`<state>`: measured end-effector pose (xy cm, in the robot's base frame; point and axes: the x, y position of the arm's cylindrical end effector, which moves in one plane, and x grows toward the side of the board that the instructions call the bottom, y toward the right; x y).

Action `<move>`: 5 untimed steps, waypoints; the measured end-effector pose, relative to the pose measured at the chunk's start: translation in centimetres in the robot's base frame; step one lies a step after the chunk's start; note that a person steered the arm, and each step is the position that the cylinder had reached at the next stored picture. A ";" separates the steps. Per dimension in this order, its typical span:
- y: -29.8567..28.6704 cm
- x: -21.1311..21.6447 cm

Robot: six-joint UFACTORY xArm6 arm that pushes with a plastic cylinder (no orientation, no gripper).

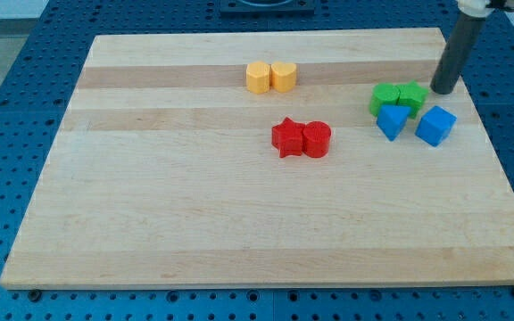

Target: Push the blue cube close to the blue triangle

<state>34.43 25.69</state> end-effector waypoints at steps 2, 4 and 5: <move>0.3 3.5; 0.7 5.9; 0.7 6.9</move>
<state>41.30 26.43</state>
